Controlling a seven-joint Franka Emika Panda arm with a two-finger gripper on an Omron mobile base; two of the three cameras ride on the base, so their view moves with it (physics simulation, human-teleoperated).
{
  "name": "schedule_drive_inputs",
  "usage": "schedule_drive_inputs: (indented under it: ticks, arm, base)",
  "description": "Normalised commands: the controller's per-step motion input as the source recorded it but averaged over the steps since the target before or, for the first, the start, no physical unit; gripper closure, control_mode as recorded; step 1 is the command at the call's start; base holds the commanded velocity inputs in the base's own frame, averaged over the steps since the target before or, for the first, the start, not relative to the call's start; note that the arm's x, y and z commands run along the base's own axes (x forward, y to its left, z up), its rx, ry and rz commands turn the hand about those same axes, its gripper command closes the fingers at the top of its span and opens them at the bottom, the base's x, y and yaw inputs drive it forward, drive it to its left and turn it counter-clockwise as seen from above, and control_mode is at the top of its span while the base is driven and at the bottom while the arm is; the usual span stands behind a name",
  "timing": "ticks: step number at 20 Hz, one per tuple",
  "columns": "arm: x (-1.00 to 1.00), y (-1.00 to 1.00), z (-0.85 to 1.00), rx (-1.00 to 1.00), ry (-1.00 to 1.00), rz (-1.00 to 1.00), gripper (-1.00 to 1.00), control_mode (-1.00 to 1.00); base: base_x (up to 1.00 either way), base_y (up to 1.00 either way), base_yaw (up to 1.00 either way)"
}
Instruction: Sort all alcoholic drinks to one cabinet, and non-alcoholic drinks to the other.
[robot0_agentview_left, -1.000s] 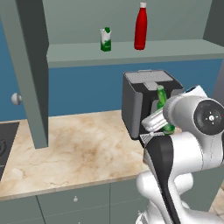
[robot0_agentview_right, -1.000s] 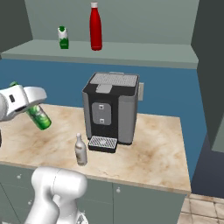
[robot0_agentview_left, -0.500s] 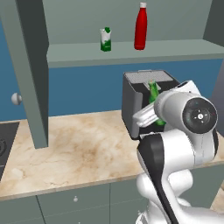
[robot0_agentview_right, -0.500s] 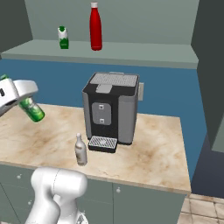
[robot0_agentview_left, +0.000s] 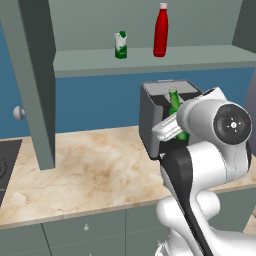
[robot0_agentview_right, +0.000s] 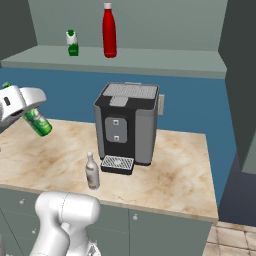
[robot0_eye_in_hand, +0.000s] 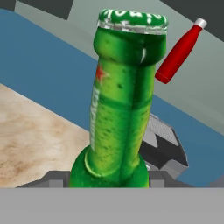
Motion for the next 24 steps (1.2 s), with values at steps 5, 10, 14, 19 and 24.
schedule_drive_inputs:
  ticks: [5,10,14,19,24]
  arm:
    - [0.02,-0.01,0.0,0.01,0.0,0.0,1.0,-1.0]
    - [0.06,-0.09,0.0,0.02,0.0,0.0,1.0,-1.0]
    - [0.08,-0.13,0.0,0.02,0.0,0.0,1.0,-1.0]
    - [0.05,-0.12,0.0,0.02,0.0,0.0,1.0,-1.0]
    - [0.02,-0.16,0.0,0.02,0.0,0.0,1.0,-1.0]
  base:
    - [0.0,0.0,0.0]
    - [0.0,0.0,0.0]
    - [0.0,0.0,0.0]
    - [0.0,0.0,0.0]
    - [0.0,0.0,0.0]
